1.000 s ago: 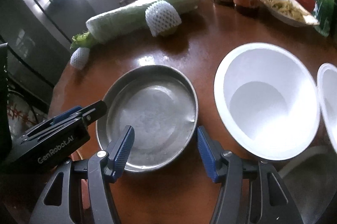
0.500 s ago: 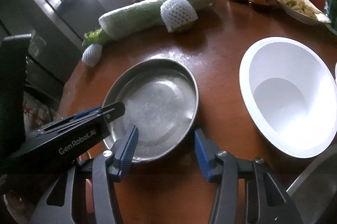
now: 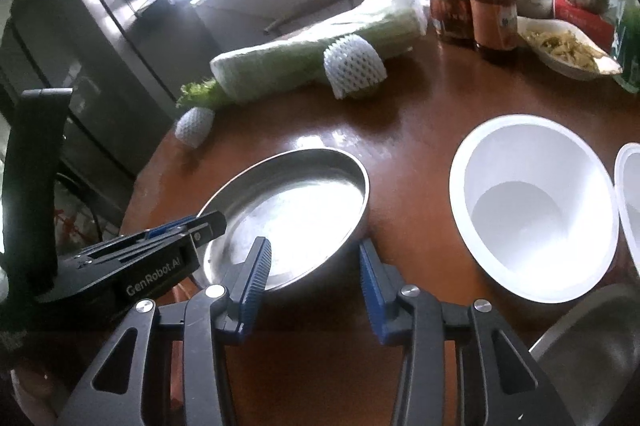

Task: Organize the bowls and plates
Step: 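Move the left gripper to the silver pan rim and close on it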

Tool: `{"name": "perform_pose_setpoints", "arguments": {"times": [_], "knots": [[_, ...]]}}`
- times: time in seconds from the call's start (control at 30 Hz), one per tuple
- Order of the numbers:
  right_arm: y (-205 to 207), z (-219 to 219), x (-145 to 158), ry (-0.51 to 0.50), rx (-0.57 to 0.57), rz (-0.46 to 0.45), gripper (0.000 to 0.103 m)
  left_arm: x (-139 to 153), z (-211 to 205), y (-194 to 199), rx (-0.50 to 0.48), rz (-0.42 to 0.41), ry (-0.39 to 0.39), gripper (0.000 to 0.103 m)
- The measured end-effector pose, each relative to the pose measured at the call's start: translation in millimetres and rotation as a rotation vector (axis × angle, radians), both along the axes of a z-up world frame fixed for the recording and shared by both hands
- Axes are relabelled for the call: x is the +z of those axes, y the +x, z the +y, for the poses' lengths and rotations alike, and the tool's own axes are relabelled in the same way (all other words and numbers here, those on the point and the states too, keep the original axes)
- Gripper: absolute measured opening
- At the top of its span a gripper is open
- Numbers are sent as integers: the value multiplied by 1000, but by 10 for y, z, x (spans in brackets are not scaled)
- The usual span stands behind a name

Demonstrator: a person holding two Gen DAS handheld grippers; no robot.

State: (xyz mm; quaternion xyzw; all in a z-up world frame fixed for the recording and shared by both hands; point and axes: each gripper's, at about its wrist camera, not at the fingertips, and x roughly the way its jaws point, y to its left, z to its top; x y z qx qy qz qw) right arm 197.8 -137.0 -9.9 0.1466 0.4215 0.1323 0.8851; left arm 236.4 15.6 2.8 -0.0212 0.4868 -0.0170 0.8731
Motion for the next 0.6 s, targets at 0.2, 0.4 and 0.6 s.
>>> {"name": "perform_pose_setpoints", "arguments": {"times": [0.2, 0.4, 0.6], "knots": [[-145, 37, 165, 1, 15, -46, 45, 181, 57, -161, 8, -48, -2, 22], [-294, 74, 345, 12, 26, -90, 45, 390, 116, -360, 17, -102, -1, 22], [-460, 135, 501, 25, 43, -138, 45, 554, 185, -559, 27, -146, -2, 22]]}}
